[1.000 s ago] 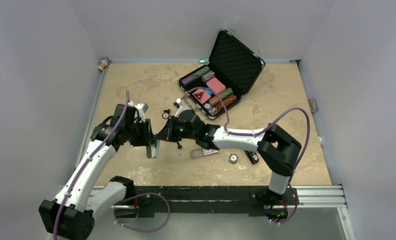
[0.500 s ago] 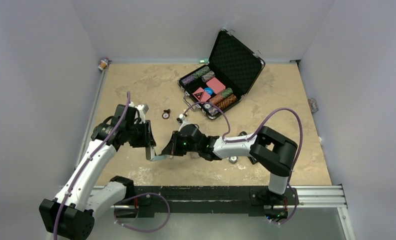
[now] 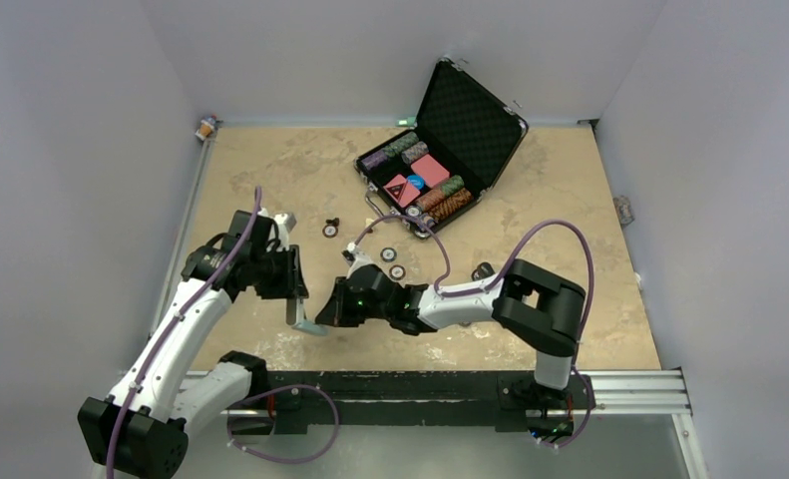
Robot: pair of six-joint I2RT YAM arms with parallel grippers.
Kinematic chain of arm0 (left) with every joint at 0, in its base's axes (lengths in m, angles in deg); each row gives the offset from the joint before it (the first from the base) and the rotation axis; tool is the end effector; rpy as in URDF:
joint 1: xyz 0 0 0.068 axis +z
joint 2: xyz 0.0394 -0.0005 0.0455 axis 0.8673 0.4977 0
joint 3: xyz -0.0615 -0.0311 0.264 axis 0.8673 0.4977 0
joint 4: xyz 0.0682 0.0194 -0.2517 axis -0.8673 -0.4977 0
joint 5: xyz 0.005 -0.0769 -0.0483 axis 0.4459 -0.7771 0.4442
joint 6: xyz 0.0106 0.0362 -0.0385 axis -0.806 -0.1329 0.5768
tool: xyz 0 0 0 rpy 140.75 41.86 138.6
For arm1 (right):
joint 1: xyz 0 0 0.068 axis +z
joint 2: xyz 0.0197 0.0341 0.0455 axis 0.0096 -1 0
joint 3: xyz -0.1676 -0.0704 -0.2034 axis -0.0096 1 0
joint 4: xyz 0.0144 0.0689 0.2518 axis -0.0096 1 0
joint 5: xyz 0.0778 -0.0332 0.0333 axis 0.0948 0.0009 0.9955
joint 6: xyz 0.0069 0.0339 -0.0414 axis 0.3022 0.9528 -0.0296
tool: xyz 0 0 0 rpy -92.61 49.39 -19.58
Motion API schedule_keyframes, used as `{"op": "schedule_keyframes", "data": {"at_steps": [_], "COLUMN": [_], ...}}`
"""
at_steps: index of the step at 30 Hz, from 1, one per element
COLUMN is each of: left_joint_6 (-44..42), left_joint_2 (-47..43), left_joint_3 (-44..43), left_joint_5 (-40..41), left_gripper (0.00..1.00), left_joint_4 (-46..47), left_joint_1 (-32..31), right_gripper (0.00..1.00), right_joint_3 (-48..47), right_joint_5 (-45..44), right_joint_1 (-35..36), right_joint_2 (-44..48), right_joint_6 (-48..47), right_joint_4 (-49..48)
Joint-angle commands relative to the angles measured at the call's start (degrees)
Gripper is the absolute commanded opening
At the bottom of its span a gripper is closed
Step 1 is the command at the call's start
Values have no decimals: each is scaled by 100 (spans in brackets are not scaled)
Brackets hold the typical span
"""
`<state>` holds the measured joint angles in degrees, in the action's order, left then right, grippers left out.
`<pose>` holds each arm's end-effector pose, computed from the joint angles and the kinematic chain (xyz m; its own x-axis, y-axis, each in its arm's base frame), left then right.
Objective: Unload the staples from the stapler
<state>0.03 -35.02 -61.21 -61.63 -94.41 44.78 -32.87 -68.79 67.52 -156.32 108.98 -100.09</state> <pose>0.1575 -0.0508 0.2760 -0.9198 -0.1253 -0.3719 0.0102 0.9397 -0.3418 0.1440 0.3626 0.1632 -0.9234 0.0939 -0.3723 -0.2643 0.5479 0.7937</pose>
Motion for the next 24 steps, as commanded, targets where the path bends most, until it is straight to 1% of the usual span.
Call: {"op": "schedule_keyframes", "data": {"at_steps": [1,6,13,14,15,16,17,18,19,20,24], "left_joint_6": [63,72,73,75,72,74,74,79,79,83,81], "left_joint_2": [-125,-180,-172,-177,-181,-183,-189,-196,-202,-206,-230], "left_joint_3": [-121,-120,-123,-126,-126,-129,-127,-129,-129,-128,-127], "left_joint_5": [-134,-91,-64,-63,-60,-58,-60,-60,-56,-59,-57], "left_gripper": [0,0,0,0,0,0,0,0,0,0,0], "left_joint_4": [631,631,620,617,620,620,621,617,621,616,615], "left_joint_1": [17,17,16,17,17,17,19,25,21,25,23], "right_gripper": [0,0,1,14,40,56,70,78,83,85,87], "right_joint_3": [16,202,477,446,400,326,248,158,73,20,2], "right_joint_5": [-7,-263,-716,-782,-894,-1002,-1117,-1220,-1298,-1343,-1464], "right_joint_1": [343,683,1446,1555,1680,1784,1899,1994,2065,2124,2200], "right_joint_2": [55,327,752,796,840,872,892,908,913,926,1006], "right_joint_6": [165,302,715,742,779,823,859,891,913,915,906], "right_joint_4": [-39,88,544,685,843,1054,1268,1465,1629,1703,1666]}}
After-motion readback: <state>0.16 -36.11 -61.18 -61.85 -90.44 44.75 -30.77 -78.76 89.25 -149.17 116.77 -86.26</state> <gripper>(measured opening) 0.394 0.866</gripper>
